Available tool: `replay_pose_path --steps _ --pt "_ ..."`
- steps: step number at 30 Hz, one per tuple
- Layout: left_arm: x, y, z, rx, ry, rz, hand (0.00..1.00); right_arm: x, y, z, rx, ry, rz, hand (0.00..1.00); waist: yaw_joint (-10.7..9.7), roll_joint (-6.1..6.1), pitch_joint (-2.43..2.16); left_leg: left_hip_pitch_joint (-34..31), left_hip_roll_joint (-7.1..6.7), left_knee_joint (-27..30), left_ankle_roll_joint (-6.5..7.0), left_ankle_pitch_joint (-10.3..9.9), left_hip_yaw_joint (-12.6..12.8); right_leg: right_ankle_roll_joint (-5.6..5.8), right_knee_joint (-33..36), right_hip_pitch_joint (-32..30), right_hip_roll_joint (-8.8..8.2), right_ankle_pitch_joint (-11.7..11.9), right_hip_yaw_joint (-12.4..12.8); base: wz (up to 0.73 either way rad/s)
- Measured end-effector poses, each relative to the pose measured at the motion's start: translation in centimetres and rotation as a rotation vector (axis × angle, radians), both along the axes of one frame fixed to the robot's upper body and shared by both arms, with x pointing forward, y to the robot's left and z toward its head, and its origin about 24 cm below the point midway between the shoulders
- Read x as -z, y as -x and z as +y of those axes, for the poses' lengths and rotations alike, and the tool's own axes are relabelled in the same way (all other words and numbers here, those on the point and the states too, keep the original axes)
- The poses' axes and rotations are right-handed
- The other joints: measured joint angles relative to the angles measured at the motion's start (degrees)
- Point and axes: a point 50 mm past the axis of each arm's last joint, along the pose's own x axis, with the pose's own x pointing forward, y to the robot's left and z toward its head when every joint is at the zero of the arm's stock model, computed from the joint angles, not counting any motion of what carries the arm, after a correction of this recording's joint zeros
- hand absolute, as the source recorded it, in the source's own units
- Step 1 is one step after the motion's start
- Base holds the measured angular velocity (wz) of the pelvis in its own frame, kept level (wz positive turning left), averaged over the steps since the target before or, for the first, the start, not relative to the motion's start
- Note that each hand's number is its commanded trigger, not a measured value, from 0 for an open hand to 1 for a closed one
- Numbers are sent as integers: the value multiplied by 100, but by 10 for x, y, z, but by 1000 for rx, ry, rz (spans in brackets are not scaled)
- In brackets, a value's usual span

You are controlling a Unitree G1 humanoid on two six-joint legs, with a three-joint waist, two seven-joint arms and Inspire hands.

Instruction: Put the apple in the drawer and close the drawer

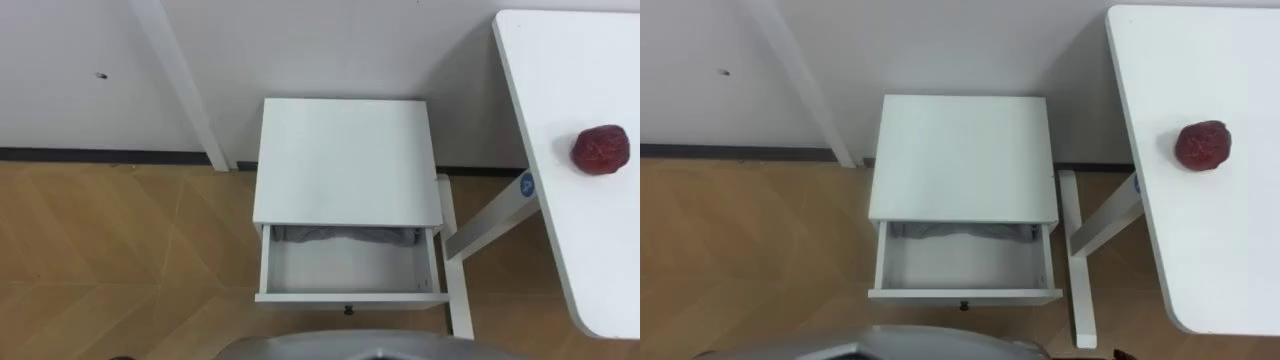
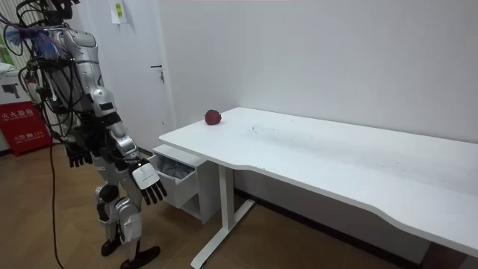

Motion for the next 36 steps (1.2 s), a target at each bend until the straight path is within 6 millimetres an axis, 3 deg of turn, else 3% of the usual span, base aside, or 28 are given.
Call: replay_pose_path --steps 7,10,13,15,21,24,26,31,36 --pt "0 -5 0 -3 -1 -16 0 0 -1 -1 155 9 -36 0 -7 12 5 11 13 -8 -3 -7 35 -1 3 -3 7 1 28 -1" --pt "-1 -5 2 -16 -9 -34 0 0 3 -2 328 -1 -74 0 -59 18 9 12 12 -2 -3 -7 23 -1 4 31 8 1 49 0" --pt "-2 -1 6 -74 -24 -54 0 -1 7 -6 617 -6 -143 0 -152 6 16 83 11 -26 -6 -9 34 0 -6 66 12 0 58 -2" --pt "-3 6 8 -99 -31 -48 0 -4 4 -13 900 1 -243 0 -296 -2 12 102 17 -24 -8 -23 57 1 -11 82 16 -2 53 -5" --pt "-7 14 19 -190 -62 -70 0 -14 -8 -37 1493 16 -500 0 -587 -22 -2 107 35 4 -9 -42 157 -2 35 38 28 -4 162 -8" --pt "-9 12 27 -186 -70 -85 0 -16 -9 -42 1658 20 -543 0 -658 -38 -18 108 39 6 -8 -41 201 -4 82 -7 28 -9 202 -7" --pt "-10 12 29 -188 -72 -88 0 -18 -10 -46 1720 30 -556 0 -637 -63 -35 113 43 0 -7 -42 262 -4 108 -11 32 -9 266 -16" --pt "-12 14 34 -198 -88 -94 0 -28 -20 -61 1792 65 -635 0 -681 -101 -24 95 52 4 -5 -41 336 -4 181 -119 32 -10 333 -8" --pt "-16 10 42 -184 -111 -121 0 -50 -39 -89 1861 116 -734 0 -777 -192 -16 82 44 5 -7 -41 317 -6 185 -130 28 -62 316 2"
